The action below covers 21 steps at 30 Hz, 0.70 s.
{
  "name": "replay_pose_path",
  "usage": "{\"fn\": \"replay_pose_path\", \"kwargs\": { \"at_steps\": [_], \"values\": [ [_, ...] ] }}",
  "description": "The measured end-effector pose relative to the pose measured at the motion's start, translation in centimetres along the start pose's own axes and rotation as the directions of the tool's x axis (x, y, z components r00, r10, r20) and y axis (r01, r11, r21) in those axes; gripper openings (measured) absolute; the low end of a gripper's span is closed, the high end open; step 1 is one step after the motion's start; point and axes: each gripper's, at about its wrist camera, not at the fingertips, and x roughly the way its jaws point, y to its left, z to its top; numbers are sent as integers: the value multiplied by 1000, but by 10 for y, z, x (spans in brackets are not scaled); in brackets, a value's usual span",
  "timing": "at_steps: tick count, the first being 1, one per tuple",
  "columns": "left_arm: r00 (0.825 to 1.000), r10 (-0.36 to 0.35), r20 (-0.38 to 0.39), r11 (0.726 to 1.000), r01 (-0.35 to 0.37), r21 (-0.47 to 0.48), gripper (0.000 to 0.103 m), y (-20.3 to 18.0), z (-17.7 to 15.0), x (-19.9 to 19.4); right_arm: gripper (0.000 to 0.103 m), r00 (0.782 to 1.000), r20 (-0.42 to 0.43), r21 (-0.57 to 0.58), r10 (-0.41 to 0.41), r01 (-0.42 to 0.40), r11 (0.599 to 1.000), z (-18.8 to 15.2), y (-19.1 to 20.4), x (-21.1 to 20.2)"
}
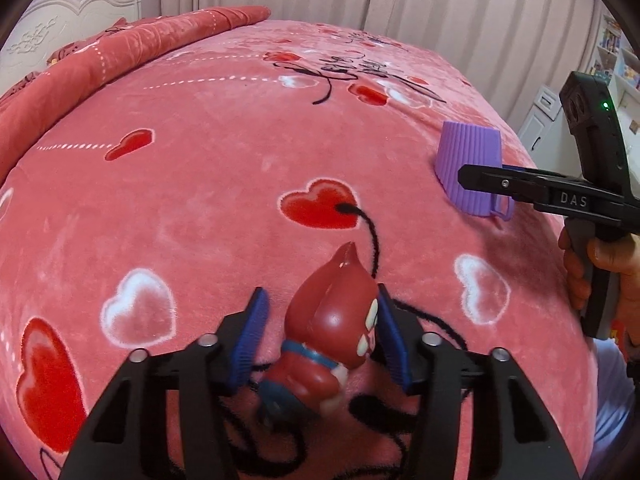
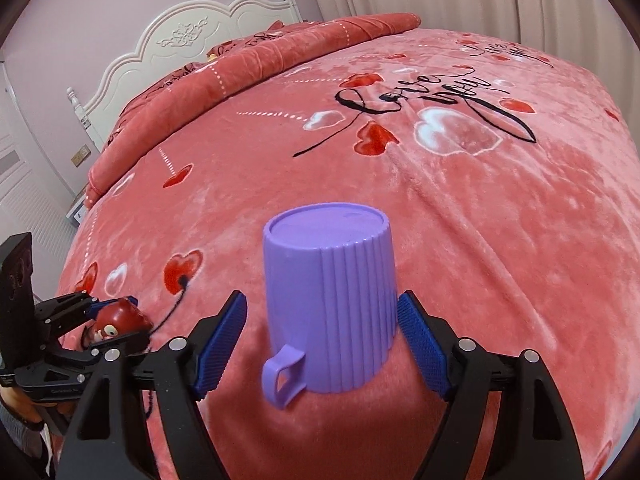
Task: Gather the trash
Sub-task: 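Grasp the red figurine with the left tool while the right tool grasps the purple cup, then carry the red figurine and purple cup with both tools over the orange bucket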
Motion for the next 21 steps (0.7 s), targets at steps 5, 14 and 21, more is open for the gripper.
{"fn": "replay_pose_path", "kwargs": {
  "at_steps": [5, 14, 21],
  "values": [
    [1000, 9, 0, 1000, -9, -8, 39, 1, 0, 1, 66, 1000, 8, -1, 5, -5, 1000, 1, -3, 7],
    [1000, -8, -5, 1000, 8, 7, 36, -14, -2, -12, 66, 997, 58, 4, 45, -46, 999, -6, 1, -30],
    [1000, -19, 5, 1000, 19, -3, 36, -43, -8, -43, 66, 994, 63, 28, 89, -91, 995, -37, 10, -90]
  ]
}}
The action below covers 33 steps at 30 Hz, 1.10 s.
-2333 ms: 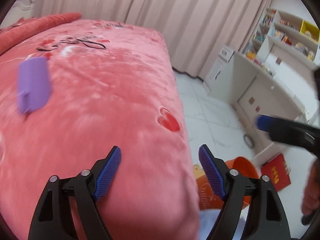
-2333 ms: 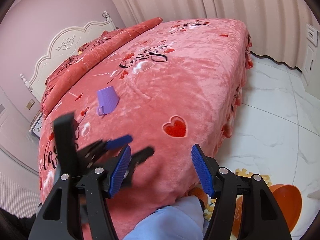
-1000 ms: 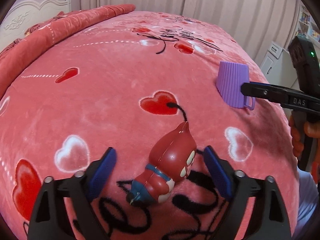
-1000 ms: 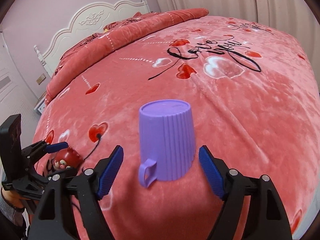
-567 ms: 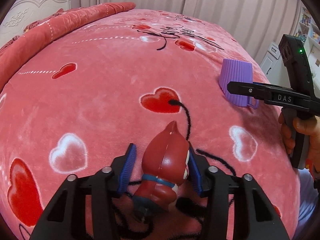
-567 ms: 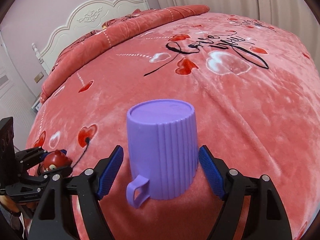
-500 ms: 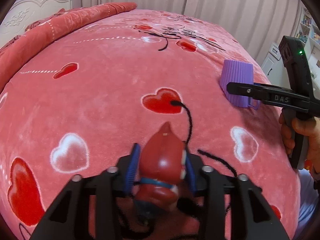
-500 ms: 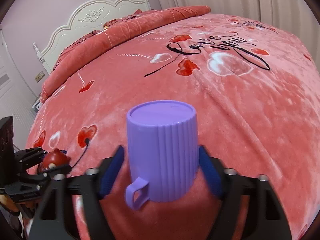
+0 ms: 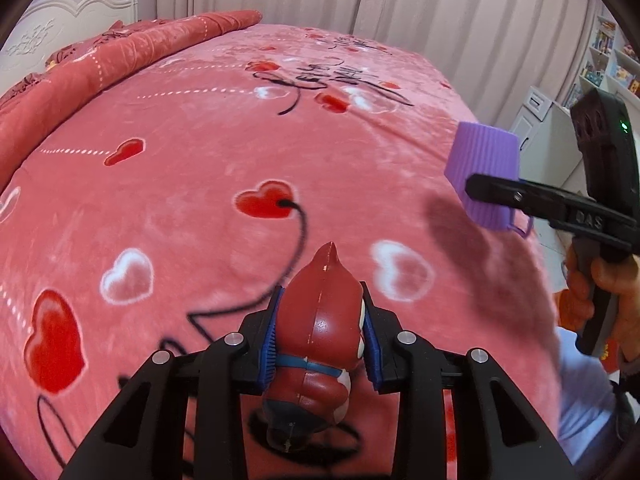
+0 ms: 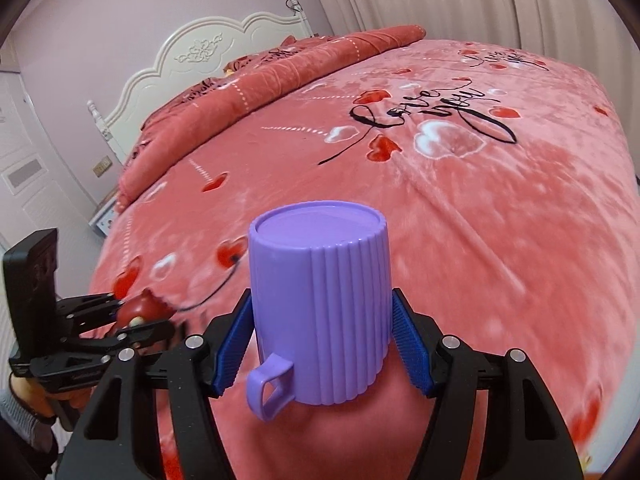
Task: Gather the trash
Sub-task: 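Carry the red figurine and purple cup with both tools over the orange bucket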
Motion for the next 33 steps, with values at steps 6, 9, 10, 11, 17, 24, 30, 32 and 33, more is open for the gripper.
{"fn": "replay_pose_path", "kwargs": {
  "at_steps": [6, 9, 10, 11, 17, 24, 30, 32, 33],
  "values": [
    [1000, 8, 11, 1000, -8, 7, 36, -37, -13, -36, 66, 999, 14, 14, 37, -37, 999, -33, 17, -67],
    [1000, 6, 15, 1000, -6, 1, 36, -54, -23, -55, 66, 999, 28, 25, 47, -47, 999, -48, 22, -97],
    [1000, 6, 17, 1000, -6, -4, 36, -56, -25, -58, 66, 998, 32, 28, 48, -49, 998, -51, 22, -104],
    [1000, 8, 20, 1000, -7, -8, 36, -62, -28, -64, 66, 998, 39, 33, 49, -50, 998, -56, 22, -114],
    [1000, 7, 26, 1000, -6, -3, 36, -88, -40, -87, 66, 996, 71, 60, 60, -65, 996, -79, 25, -160],
    [1000, -4, 31, 999, 3, 37, 36, -119, -42, -99, 66, 991, 124, 90, 51, -62, 994, -98, 18, -204],
    [998, -47, 36, 992, 42, 120, 36, -160, -33, -98, 66, 987, 162, 125, 12, -32, 992, -112, 0, -239],
    [997, -65, 34, 987, 60, 152, 36, -176, -29, -94, 66, 985, 174, 144, -8, -17, 989, -117, -9, -251],
    [996, -78, 32, 983, 71, 168, 36, -185, -26, -91, 66, 983, 182, 156, -20, -9, 988, -121, -15, -259]
  ]
}}
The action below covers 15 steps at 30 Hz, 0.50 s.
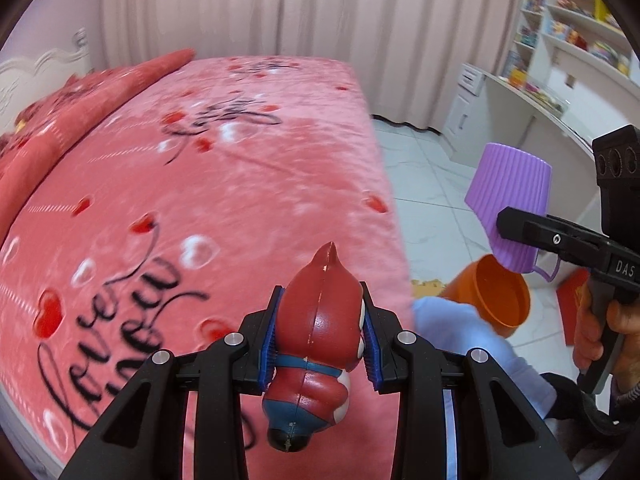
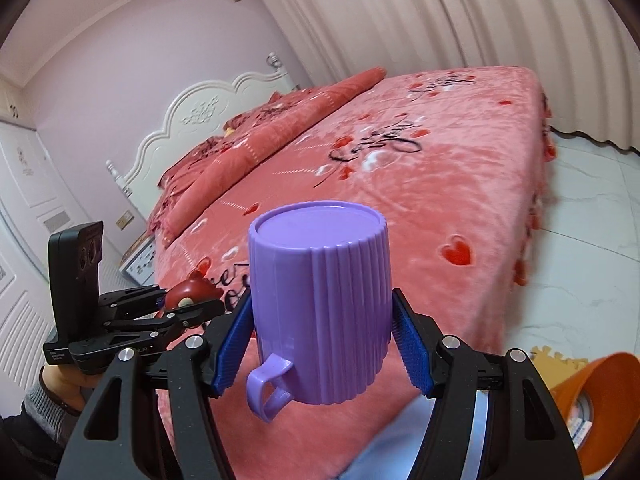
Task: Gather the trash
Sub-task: 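Carry the red figurine and purple cup with both tools over the orange bucket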
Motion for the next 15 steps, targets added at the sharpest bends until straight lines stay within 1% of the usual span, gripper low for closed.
{"fn": "replay_pose_path", "kwargs": {
  "at_steps": [5, 8, 12, 15],
  "values": [
    [998, -63, -8, 994, 63, 84, 36, -41, 19, 18, 66, 998, 36, 47, -53, 52, 998, -6, -30, -30],
    [994, -103, -26, 984, 105, 143, 36, -67, 31, 32, 66, 994, 60, 86, -96, 91, 992, -11, -52, -50],
    [985, -161, -60, 959, 171, 224, 36, -109, 45, 53, 66, 983, 88, 151, -161, 146, 978, -19, -85, -76],
    [975, -203, -88, 933, 220, 286, 36, -143, 56, 70, 66, 970, 103, 206, -222, 198, 958, -28, -113, -99]
  ]
}}
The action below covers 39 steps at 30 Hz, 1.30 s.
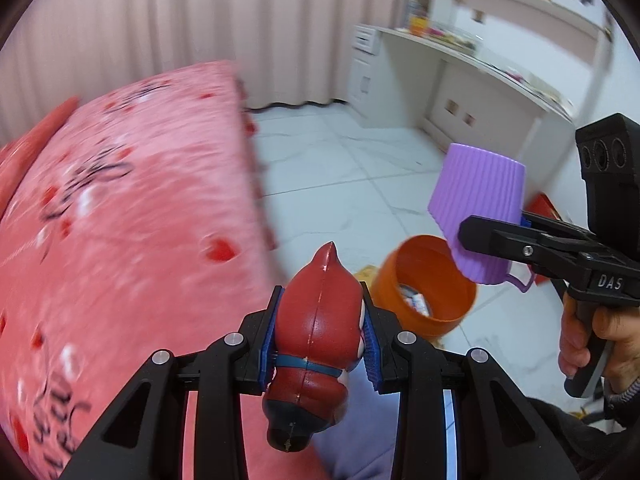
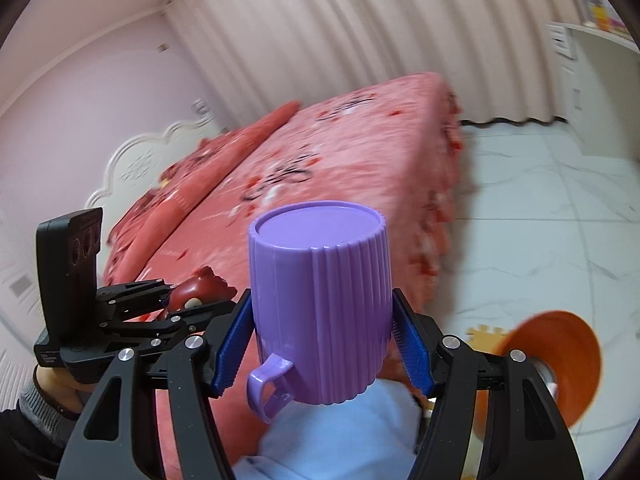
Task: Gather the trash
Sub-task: 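Carry the red figurine and purple cup with both tools over the orange bucket, then open both tools to drop the figurine and cup into the bucket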
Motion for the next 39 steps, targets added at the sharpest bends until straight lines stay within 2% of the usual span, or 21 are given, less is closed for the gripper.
{"fn": "replay_pose_path", "kwargs": {
  "at_steps": [6, 12, 18, 24, 27, 28, 29, 31, 39],
  "values": [
    [994, -103, -38, 986, 108, 124, 36, -51, 36, 47, 66, 987, 41, 107, -152, 147, 983, -6, -73, -37],
    [978, -197, -73, 966, 206, 157, 36, -88, 56, 88, 66, 962, 27, 220, -271, 259, 941, -21, -141, -61],
    [962, -244, -122, 951, 262, 164, 37, -114, 59, 124, 66, 944, 4, 287, -330, 315, 905, -37, -189, -74],
    [945, -275, -177, 940, 303, 154, 37, -132, 66, 164, 66, 936, -5, 332, -352, 334, 882, -48, -214, -81],
    [943, -272, -192, 939, 304, 160, 38, -141, 70, 177, 66, 934, -12, 342, -357, 339, 876, -52, -221, -83],
    [940, -276, -199, 937, 310, 162, 42, -144, 71, 182, 66, 933, -15, 346, -358, 341, 874, -53, -223, -83],
    [941, -271, -202, 938, 305, 165, 59, -147, 71, 185, 66, 933, -20, 349, -359, 343, 872, -55, -224, -82],
    [953, -240, -186, 947, 272, 172, 77, -148, 72, 187, 66, 933, -27, 350, -359, 346, 871, -57, -225, -79],
    [959, -211, -189, 955, 243, 167, 77, -141, 66, 179, 66, 941, -49, 334, -335, 331, 882, -50, -219, -55]
  ]
}}
